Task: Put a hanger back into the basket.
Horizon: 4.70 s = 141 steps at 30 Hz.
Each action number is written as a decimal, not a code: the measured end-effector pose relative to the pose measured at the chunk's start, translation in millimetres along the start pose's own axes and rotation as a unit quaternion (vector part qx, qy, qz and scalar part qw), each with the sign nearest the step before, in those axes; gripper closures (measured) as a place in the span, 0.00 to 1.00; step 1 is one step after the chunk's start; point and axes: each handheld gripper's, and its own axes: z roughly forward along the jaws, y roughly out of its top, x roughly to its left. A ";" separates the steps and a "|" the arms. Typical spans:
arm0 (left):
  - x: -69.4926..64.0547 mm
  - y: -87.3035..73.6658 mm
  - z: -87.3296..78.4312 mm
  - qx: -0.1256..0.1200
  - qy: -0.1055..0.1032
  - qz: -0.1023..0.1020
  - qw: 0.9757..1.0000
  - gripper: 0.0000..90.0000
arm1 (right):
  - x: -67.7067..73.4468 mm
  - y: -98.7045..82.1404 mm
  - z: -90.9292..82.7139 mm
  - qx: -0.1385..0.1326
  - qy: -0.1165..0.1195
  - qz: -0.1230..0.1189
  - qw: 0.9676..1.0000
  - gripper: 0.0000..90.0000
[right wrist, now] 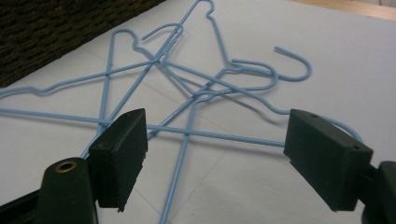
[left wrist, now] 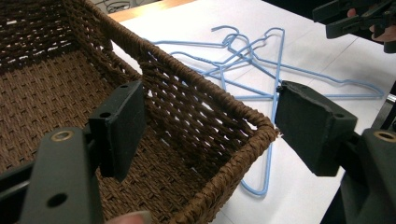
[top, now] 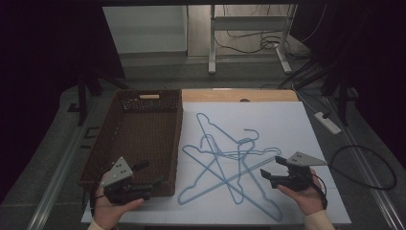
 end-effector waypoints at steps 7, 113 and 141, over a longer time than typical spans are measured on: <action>0.8 2.6 -4.7 -0.006 0.002 -0.001 1.000 0.29 | 6.4 20.2 6.1 0.009 0.002 -0.003 1.000 0.26; 2.2 2.4 -3.0 -0.002 0.009 0.001 1.000 0.29 | 29.2 108.1 136.2 0.116 0.062 0.094 0.987 0.96; -4.7 9.4 0.5 0.000 0.006 0.006 1.000 0.30 | 23.0 99.3 57.6 -0.029 0.116 0.072 0.990 0.96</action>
